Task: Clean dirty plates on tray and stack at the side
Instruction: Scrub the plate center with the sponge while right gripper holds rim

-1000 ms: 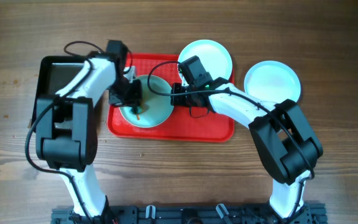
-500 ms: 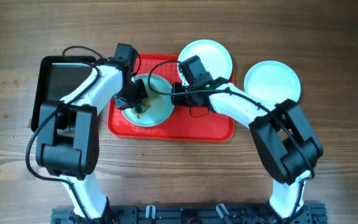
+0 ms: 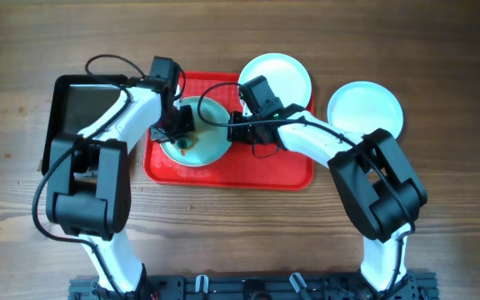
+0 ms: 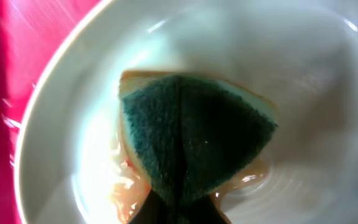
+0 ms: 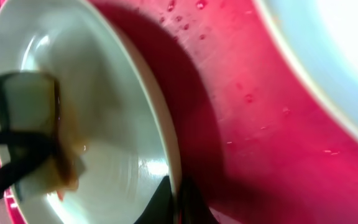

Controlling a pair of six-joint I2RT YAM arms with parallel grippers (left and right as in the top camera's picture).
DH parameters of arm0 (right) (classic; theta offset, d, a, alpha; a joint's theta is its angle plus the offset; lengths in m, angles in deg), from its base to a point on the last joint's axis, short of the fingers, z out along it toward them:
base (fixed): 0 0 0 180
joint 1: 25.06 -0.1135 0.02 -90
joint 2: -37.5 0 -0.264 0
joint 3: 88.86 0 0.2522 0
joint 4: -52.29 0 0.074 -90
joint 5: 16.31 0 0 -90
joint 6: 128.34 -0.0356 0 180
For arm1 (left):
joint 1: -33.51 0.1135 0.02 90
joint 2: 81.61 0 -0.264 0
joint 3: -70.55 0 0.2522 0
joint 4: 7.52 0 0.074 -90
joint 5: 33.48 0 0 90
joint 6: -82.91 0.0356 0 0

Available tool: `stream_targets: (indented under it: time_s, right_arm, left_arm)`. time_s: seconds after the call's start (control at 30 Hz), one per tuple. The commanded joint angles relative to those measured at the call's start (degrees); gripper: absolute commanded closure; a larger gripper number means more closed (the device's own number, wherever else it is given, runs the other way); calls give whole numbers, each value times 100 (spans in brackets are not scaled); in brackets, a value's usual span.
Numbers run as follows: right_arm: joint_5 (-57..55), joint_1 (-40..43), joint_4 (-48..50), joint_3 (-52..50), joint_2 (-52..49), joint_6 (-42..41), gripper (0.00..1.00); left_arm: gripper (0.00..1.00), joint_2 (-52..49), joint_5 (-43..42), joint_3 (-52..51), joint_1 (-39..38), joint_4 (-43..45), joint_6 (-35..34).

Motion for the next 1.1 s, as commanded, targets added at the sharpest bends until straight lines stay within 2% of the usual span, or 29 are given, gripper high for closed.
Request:
stream_targets:
  time_s: [0.0,0.17,0.3,0.5,0.77,0.93,1.07]
  right_arm:
    - [140,-31,-68,74,-166,20,96]
    - [138,-31,-68,74,-166,11,96]
    - [136,-28,-81,74,-166,20,96]
    - [136,-28,-57,74,-166,22,96]
    - [138,-2,-61,74,-166,20,96]
    - [138,-2,-61,74,-166,22,96]
    - [136,-2,-61,74,-166,26,96]
  left_arm:
    - [96,-393,1032,-20,326,240,212]
    - [96,-393,1720,330,173,238,-669]
    - [96,-393,1443,330,-87,-258,-719]
    - [96,-393,50,328,-229,-1314,485]
    - [96,-393,-1102,299,-229,-1508,2129]
    - [96,-393,-1016,291,-229,-1224,2146]
    - [96,-393,-37,289,-229,-887,1266]
